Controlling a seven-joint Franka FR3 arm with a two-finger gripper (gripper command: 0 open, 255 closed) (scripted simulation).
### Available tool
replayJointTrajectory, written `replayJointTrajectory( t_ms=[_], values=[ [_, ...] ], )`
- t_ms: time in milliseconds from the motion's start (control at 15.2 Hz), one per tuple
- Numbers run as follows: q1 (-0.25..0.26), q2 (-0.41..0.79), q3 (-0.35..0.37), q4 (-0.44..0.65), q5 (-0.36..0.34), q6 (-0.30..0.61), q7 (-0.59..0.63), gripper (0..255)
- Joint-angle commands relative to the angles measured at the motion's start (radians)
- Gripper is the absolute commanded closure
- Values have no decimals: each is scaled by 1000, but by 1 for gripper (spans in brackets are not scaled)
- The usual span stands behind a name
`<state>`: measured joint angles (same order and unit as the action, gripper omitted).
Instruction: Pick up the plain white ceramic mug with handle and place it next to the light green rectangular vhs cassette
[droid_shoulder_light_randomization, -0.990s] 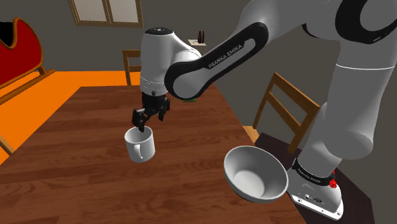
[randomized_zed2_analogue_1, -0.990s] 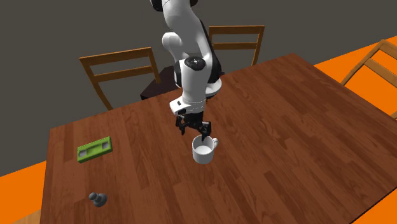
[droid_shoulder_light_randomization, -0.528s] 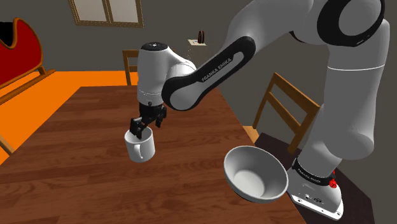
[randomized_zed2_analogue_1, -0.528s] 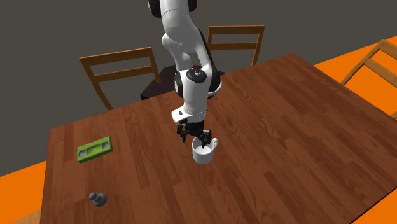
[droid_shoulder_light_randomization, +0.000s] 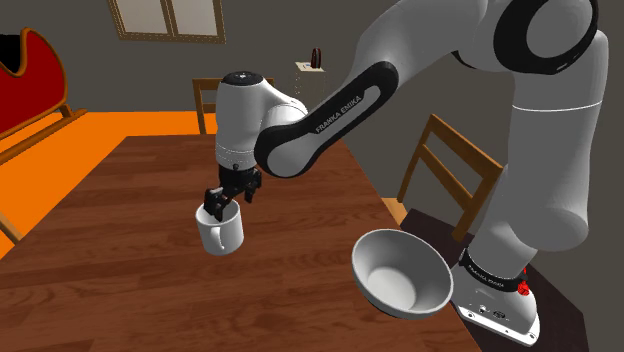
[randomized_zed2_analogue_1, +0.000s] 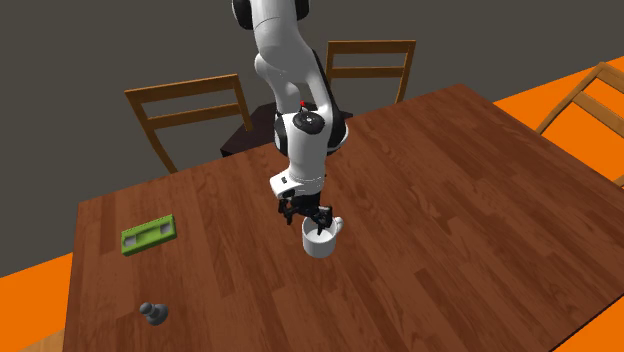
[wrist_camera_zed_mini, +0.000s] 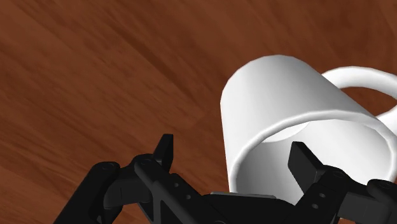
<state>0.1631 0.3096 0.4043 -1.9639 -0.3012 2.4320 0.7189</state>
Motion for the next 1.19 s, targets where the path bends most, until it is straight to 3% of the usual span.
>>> replayJointTrajectory(
  t_ms=[0, 594, 1122],
  values=[
    [0, 0, 0, 0, 0, 0, 0, 255],
    [0, 0, 0, 0, 0, 0, 0, 255],
    [-13, -57, 19, 38, 48, -87, -38, 255]
  ],
)
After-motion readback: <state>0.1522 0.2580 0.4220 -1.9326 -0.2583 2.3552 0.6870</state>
